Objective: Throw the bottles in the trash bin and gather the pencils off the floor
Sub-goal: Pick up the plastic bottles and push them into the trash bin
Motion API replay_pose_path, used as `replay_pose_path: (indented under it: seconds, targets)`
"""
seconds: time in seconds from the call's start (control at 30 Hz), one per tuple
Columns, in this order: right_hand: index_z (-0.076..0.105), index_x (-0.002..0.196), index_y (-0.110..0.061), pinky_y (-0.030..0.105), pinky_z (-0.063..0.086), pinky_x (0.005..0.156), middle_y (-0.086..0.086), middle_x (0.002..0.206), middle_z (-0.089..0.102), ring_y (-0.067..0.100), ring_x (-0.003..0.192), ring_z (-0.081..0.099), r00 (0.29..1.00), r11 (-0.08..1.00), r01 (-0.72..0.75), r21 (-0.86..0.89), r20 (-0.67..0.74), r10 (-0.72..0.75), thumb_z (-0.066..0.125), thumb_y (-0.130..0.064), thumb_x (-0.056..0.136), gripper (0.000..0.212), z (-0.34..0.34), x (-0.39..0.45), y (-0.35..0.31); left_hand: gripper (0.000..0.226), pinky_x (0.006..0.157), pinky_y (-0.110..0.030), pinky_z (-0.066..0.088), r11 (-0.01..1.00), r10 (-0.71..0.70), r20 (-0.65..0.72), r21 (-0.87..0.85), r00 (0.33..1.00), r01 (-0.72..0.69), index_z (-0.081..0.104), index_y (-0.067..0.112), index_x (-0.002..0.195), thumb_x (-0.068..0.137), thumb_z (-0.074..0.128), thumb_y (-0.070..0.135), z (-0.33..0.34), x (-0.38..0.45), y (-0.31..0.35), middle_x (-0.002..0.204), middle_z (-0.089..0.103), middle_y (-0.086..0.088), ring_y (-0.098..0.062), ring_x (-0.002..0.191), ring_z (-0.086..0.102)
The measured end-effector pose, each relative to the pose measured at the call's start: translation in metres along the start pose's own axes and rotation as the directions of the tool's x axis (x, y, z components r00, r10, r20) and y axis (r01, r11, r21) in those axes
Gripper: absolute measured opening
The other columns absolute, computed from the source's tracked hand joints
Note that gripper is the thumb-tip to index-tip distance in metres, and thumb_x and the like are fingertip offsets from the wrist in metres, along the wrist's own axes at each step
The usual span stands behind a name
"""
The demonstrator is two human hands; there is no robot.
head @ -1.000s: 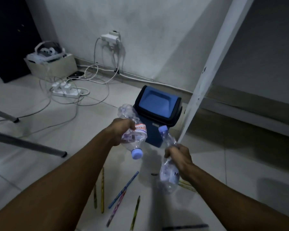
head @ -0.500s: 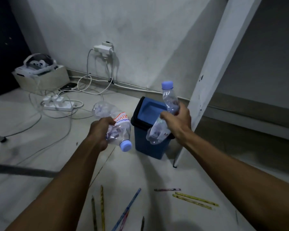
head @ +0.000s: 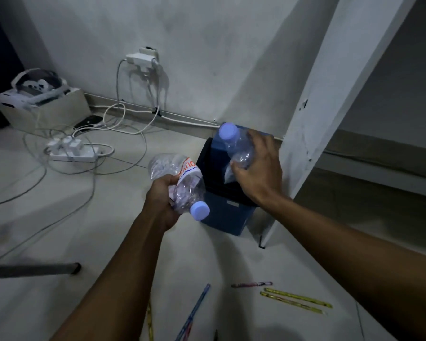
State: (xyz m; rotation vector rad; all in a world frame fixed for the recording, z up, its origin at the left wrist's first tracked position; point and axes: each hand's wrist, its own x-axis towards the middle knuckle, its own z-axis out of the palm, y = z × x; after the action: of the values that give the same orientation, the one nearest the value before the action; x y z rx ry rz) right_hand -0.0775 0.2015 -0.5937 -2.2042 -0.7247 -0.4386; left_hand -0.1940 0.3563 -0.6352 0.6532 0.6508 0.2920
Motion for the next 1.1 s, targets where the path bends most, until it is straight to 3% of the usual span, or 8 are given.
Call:
replay_pose_path:
  seconds: [0.2, 0.33, 0.47, 0.57, 0.67, 0.83, 0.93, 1.1]
  targets:
    - [0.045, 0.119, -0.023, 0.04, 0.05, 0.081, 0.0, 0.121, 0.057, 0.028, 0.108, 0.057, 0.986, 0.979, -0.103, -0.177, 0.115, 0.124, 0.082, -0.044, 0.064, 0.07, 0.011, -0.005, 0.01, 0.039, 0.061, -0.032, 0.06, 0.999, 0.0, 0.047, -0.042, 0.999, 0.002, 0.057, 0.0, 0.125, 0.091, 0.043, 0.014, 0.002, 0.008, -0.001, 0.099, 0.069, -0.014, -0.025, 0.085, 0.069]
    - [0.027, 0.137, -0.033, 0.043, 0.051, 0.086, 0.003, 0.131, 0.051, 0.033, 0.113, 0.058, 0.958, 0.964, -0.056, -0.26, 0.257, 0.124, 0.077, -0.057, 0.065, 0.091, 0.014, -0.006, 0.012, 0.033, 0.057, -0.029, 0.059, 0.999, 0.046, 0.042, -0.018, 0.998, -0.045, 0.06, 0.0, 0.117, 0.091, 0.042, 0.013, -0.002, 0.009, 0.006, 0.081, 0.074, -0.011, -0.022, 0.07, 0.072]
    - [0.032, 0.133, -0.035, 0.044, 0.047, 0.088, 0.008, 0.13, 0.045, 0.036, 0.108, 0.058, 0.926, 0.946, -0.07, -0.316, 0.331, 0.179, 0.058, -0.07, 0.072, 0.075, 0.013, 0.001, 0.004, 0.034, 0.062, -0.031, 0.061, 0.997, 0.078, 0.018, 0.011, 0.997, -0.078, 0.06, 0.002, 0.118, 0.091, 0.043, 0.012, -0.005, 0.008, 0.014, 0.095, 0.071, -0.012, -0.023, 0.082, 0.069]
    - [0.044, 0.12, -0.029, 0.04, 0.048, 0.083, 0.008, 0.122, 0.047, 0.034, 0.099, 0.058, 0.925, 0.967, -0.156, -0.2, 0.313, 0.214, 0.057, -0.06, 0.078, 0.054, 0.013, 0.007, 0.0, 0.035, 0.063, -0.031, 0.06, 0.996, 0.081, 0.01, 0.027, 0.997, -0.081, 0.059, 0.002, 0.119, 0.089, 0.044, 0.012, -0.004, 0.005, 0.016, 0.101, 0.067, -0.014, -0.025, 0.087, 0.067]
    - [0.046, 0.116, -0.026, 0.042, 0.051, 0.084, 0.007, 0.119, 0.046, 0.033, 0.1, 0.058, 0.927, 0.968, -0.231, -0.097, 0.281, 0.249, 0.064, -0.05, 0.08, 0.047, 0.014, 0.009, 0.0, 0.036, 0.065, -0.031, 0.06, 0.996, 0.087, -0.005, 0.039, 0.996, -0.086, 0.059, 0.002, 0.12, 0.089, 0.045, 0.012, -0.002, 0.002, 0.016, 0.102, 0.068, -0.014, -0.025, 0.088, 0.067]
    - [0.047, 0.118, -0.024, 0.043, 0.046, 0.085, 0.007, 0.115, 0.062, 0.035, 0.109, 0.055, 0.947, 0.925, -0.08, -0.371, 0.262, 0.187, 0.056, -0.055, 0.083, 0.047, 0.014, 0.001, 0.005, 0.037, 0.085, -0.041, 0.055, 0.995, 0.072, -0.029, 0.071, 0.997, -0.069, 0.059, -0.001, 0.122, 0.091, 0.046, 0.013, 0.002, -0.001, 0.015, 0.109, 0.067, -0.017, -0.028, 0.092, 0.067]
    - [0.042, 0.127, -0.025, 0.045, 0.046, 0.086, 0.01, 0.113, 0.065, 0.037, 0.105, 0.06, 0.928, 0.917, -0.019, -0.398, 0.333, 0.164, 0.052, -0.047, 0.089, 0.045, 0.015, 0.0, 0.008, 0.033, 0.083, -0.041, 0.054, 0.995, 0.062, -0.031, 0.083, 0.998, -0.059, 0.059, -0.001, 0.119, 0.092, 0.045, 0.012, 0.005, -0.004, 0.016, 0.109, 0.067, -0.017, -0.027, 0.09, 0.066]
    - [0.05, 0.119, -0.019, 0.038, 0.043, 0.077, 0.01, 0.11, 0.063, 0.035, 0.101, 0.062, 0.92, 0.896, 0.023, -0.443, 0.36, 0.154, 0.061, -0.039, 0.084, 0.042, 0.021, 0.013, 0.002, 0.033, 0.067, -0.038, 0.058, 0.992, 0.074, -0.064, 0.104, 0.995, -0.067, 0.058, -0.001, 0.12, 0.091, 0.048, 0.011, 0.007, -0.005, 0.017, 0.098, 0.069, -0.015, -0.026, 0.081, 0.067]
